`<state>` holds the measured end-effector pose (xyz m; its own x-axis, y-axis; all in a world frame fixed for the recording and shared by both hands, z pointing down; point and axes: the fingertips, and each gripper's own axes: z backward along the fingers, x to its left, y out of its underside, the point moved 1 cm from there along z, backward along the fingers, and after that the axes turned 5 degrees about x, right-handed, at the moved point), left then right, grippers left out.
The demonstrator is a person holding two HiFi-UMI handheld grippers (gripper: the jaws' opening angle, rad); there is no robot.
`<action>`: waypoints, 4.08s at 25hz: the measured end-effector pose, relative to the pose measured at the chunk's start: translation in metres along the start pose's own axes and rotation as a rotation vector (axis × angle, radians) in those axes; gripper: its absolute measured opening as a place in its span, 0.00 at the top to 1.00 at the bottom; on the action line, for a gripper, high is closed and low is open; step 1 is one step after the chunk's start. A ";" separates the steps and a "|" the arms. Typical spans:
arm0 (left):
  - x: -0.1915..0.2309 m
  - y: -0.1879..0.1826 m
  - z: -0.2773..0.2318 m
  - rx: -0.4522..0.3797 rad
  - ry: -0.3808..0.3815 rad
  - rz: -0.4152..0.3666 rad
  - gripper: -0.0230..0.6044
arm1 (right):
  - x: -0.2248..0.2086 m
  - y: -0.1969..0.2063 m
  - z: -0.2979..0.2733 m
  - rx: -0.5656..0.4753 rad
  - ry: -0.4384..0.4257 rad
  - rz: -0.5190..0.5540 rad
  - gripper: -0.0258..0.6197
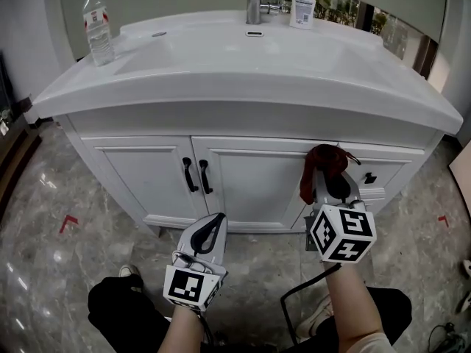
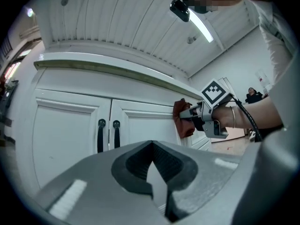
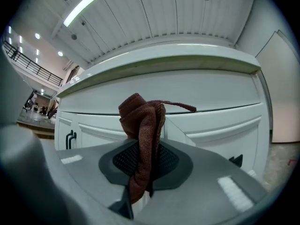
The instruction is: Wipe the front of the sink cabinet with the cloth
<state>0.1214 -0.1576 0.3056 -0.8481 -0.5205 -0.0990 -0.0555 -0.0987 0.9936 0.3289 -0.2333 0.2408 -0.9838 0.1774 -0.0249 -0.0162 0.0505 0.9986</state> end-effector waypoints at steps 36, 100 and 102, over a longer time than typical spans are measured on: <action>0.040 0.011 0.013 0.007 -0.044 0.046 0.96 | 0.119 0.079 -0.044 0.107 -0.139 0.018 0.82; 0.032 0.039 -0.016 0.032 -0.031 0.098 0.96 | 0.092 0.161 -0.047 0.233 -0.092 0.007 0.82; 0.030 0.041 -0.019 0.038 -0.032 0.097 0.96 | 0.074 0.158 -0.042 0.230 -0.061 0.011 0.82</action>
<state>0.1037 -0.1934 0.3420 -0.8669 -0.4984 -0.0008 0.0083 -0.0160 0.9998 0.2463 -0.2537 0.3986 -0.9710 0.2377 -0.0241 0.0422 0.2697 0.9620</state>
